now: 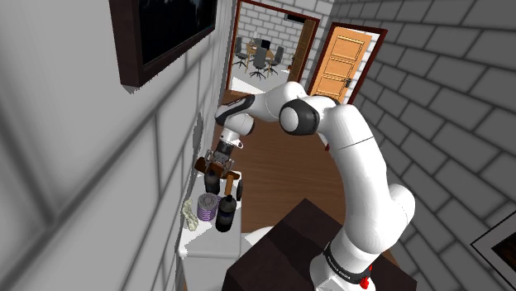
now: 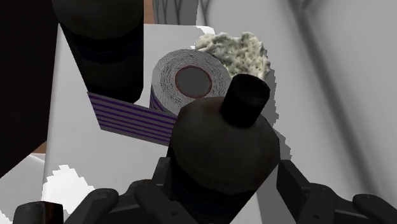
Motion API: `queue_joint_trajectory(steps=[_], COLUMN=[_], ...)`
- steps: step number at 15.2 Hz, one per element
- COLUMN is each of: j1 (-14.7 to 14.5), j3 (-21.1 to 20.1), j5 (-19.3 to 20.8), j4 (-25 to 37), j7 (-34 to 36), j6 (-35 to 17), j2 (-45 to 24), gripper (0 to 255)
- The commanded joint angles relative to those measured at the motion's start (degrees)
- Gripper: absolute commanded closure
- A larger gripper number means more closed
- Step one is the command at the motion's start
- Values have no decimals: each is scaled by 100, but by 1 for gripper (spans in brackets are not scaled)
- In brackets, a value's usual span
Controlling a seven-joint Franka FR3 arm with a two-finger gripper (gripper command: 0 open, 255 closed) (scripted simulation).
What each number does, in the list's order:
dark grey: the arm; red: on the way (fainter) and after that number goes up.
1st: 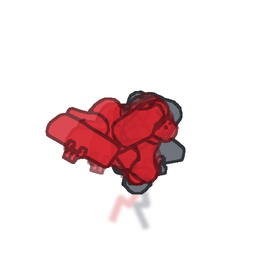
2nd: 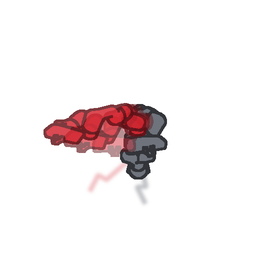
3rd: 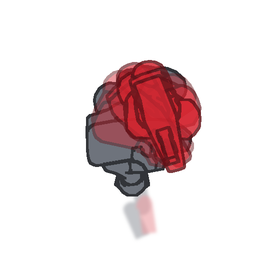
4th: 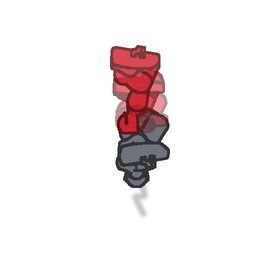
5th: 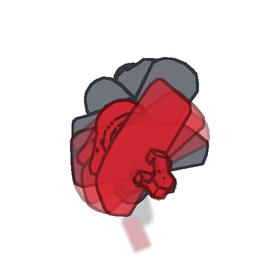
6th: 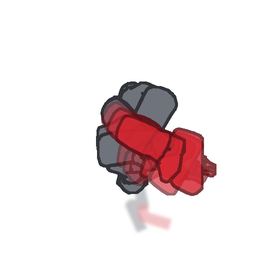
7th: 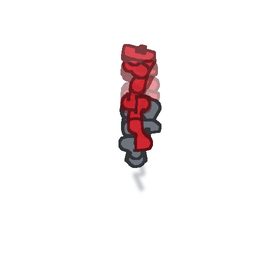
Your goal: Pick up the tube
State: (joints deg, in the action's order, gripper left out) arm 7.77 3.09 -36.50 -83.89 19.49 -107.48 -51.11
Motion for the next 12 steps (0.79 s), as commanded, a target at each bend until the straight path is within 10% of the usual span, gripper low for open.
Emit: queue_joint_trajectory(steps=[1, 12], j1=[-7, -18], j3=[6, 48], j5=[12, 81], j4=[-27, -175], j7=[44, 233], j6=[62, 375], j2=[103, 612], gripper=[255, 255])
